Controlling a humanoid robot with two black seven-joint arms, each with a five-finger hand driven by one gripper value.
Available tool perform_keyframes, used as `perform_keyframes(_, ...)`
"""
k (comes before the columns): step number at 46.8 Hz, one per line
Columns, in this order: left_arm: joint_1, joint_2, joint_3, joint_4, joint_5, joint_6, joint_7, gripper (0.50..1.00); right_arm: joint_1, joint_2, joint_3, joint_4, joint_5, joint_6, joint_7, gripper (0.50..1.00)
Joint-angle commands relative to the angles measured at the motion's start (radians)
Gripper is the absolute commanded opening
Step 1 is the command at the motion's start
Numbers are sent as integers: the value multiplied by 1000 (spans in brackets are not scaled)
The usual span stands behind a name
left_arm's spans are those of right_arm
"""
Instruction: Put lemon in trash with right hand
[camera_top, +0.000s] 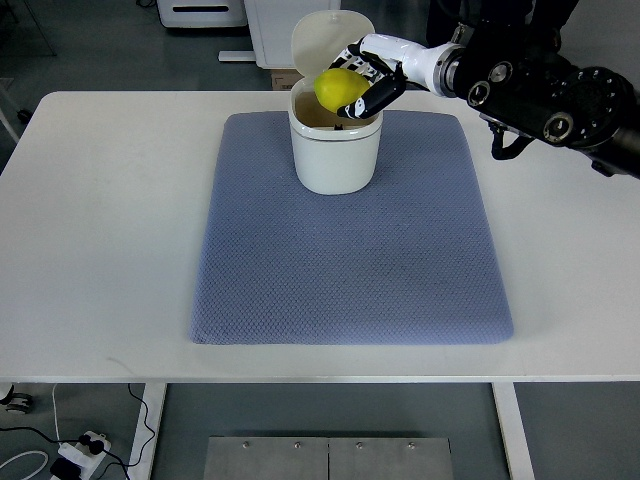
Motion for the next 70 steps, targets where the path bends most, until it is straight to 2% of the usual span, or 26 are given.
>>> perform_keyframes(1,0,0,0,-1,-1,0,0,1000,-2,1,-1,-3,-3,-2,-2,500)
perform_keyframes(4,0,0,0,1,0,0,0,1000,-4,1,-3,-9,-3,-2,-2,504)
perform_keyframes(6,0,0,0,-1,0,0,0,1000,-2,1,-3,-12,-3,-2,-2,535)
perform_keyframes(8,0,0,0,-1,0,0,0,1000,-2,0,-3,-12,-3,-3,-2,587)
perform_keyframes(12,0,0,0,-1,-1,0,0,1000,-1,0,-3,-12,-5,-3,0,761)
perform_keyframes(13,0,0,0,1,0,0,0,1000,-1,0,-3,-12,-3,-3,-2,784)
perform_keyframes(18,0,0,0,1,0,0,0,1000,-1,0,-3,-11,-5,-3,-2,832)
perform_keyframes(21,0,0,0,1,0,0,0,1000,1,0,-3,-11,-5,-3,0,891)
perform_keyframes(38,0,0,0,-1,-1,0,0,1000,6,0,-3,-4,-5,-3,0,910)
perform_keyframes(48,0,0,0,-1,0,0,0,1000,12,-25,-3,6,-3,18,9,985)
perform_keyframes(60,0,0,0,1,-1,0,0,1000,21,-115,-3,71,-5,98,24,991)
perform_keyframes(64,0,0,0,-1,0,0,0,1000,24,-164,-5,98,-5,156,37,993)
perform_keyframes(70,0,0,0,1,0,0,0,1000,24,-242,-5,105,-5,181,49,995)
